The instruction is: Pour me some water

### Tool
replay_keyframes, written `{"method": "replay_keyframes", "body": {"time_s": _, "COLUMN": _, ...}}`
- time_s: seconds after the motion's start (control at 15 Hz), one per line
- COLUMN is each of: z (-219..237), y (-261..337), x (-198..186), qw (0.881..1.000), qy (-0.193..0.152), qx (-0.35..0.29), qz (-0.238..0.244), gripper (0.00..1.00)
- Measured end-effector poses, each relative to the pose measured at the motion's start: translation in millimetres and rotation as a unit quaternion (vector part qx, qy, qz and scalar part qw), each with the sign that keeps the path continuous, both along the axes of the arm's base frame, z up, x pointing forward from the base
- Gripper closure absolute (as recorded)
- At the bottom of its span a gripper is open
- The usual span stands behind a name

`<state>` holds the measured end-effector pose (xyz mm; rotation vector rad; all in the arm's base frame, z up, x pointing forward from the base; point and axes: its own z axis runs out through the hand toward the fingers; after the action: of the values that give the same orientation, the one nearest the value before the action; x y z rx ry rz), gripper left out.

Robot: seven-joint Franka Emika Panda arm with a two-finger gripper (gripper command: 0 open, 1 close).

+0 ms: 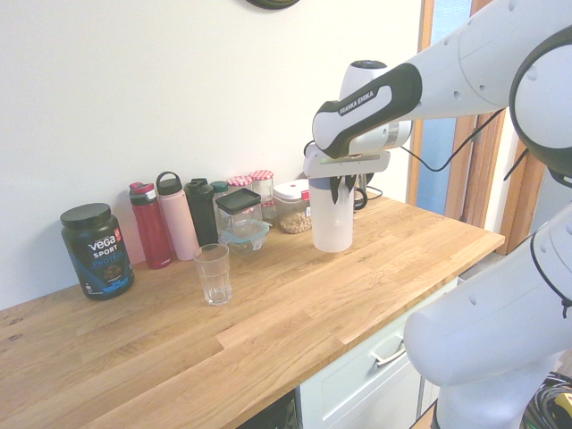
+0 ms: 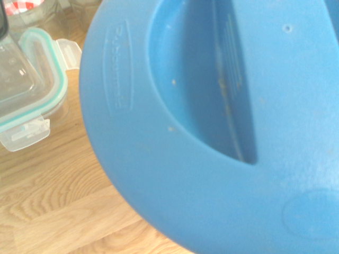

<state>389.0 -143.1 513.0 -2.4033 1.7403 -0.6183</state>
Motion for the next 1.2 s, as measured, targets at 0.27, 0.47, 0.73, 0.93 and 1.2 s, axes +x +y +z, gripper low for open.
{"method": "replay_keyframes", "body": {"time_s": 0.27, "z": -15.9, "y": -0.6, "x": 9.7, "qw": 1.0, "qy": 0.014, "qx": 0.019, "qz": 0.002, "gripper": 1.0}}
{"method": "replay_keyframes", "body": {"time_s": 0.47, "z": -26.5, "y": -1.5, "x": 16.7, "qw": 0.999, "qy": 0.023, "qx": 0.024, "qz": 0.005, "gripper": 1.0}}
{"method": "replay_keyframes", "body": {"time_s": 0.73, "z": -27.9, "y": 0.9, "x": 20.7, "qw": 0.999, "qy": 0.022, "qx": 0.023, "qz": 0.009, "gripper": 0.0}}
{"method": "replay_keyframes", "body": {"time_s": 0.93, "z": -27.9, "y": 0.8, "x": 20.8, "qw": 0.999, "qy": 0.023, "qx": 0.021, "qz": 0.01, "gripper": 0.0}}
{"method": "replay_keyframes", "body": {"time_s": 1.2, "z": -27.3, "y": 0.0, "x": 18.6, "qw": 0.999, "qy": 0.028, "qx": 0.018, "qz": 0.01, "gripper": 0.0}}
